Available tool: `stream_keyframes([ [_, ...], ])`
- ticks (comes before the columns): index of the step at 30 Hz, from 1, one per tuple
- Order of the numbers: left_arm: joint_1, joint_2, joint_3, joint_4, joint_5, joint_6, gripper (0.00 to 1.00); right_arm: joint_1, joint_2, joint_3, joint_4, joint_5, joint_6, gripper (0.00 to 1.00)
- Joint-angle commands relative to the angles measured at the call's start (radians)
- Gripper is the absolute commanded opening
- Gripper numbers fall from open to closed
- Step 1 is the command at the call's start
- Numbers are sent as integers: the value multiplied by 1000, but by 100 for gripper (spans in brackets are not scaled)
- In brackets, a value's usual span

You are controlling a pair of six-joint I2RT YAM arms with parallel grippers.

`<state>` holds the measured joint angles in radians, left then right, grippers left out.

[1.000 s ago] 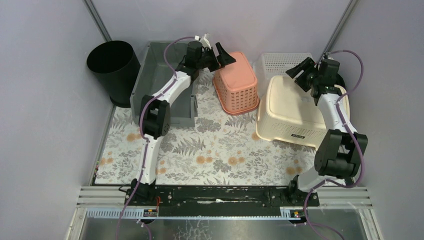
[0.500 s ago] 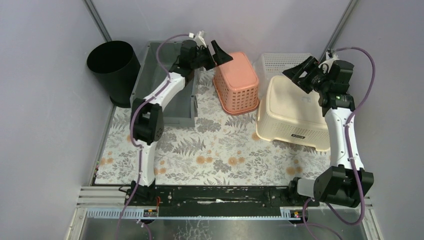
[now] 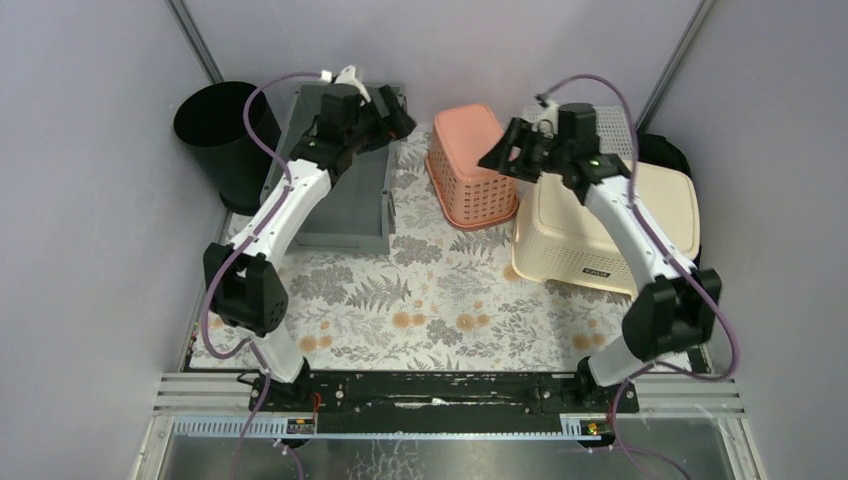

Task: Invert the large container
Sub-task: Move the container to the center of the board.

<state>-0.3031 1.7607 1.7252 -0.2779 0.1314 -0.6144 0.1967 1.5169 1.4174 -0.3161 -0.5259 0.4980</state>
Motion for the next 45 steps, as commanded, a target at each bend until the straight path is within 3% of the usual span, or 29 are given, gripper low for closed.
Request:
stream_keyframes([
  [1,19,-101,-190,-127,-173,0,100,122,123,145,-39,104,-84,74],
  [9,20,-274,-429,-117,-249,-37,100,271,364,341,-116,201,-158,72],
  [13,9,-411,-575,-66,-220,-66,100,322,460,425,-136,346,-206,71],
  [20,-40,-667,-848,4,-154,-148,100,334,670,646,-192,544,-265,71],
  [26,-106,-704,-921,15,-151,-179,100,325,831,850,-277,709,-282,74],
  [41,-138,-685,-909,25,-149,-163,100,182,834,858,-206,610,-191,74],
  [45,-145,-681,-903,29,-162,-145,100,183,749,819,-145,486,-173,77],
])
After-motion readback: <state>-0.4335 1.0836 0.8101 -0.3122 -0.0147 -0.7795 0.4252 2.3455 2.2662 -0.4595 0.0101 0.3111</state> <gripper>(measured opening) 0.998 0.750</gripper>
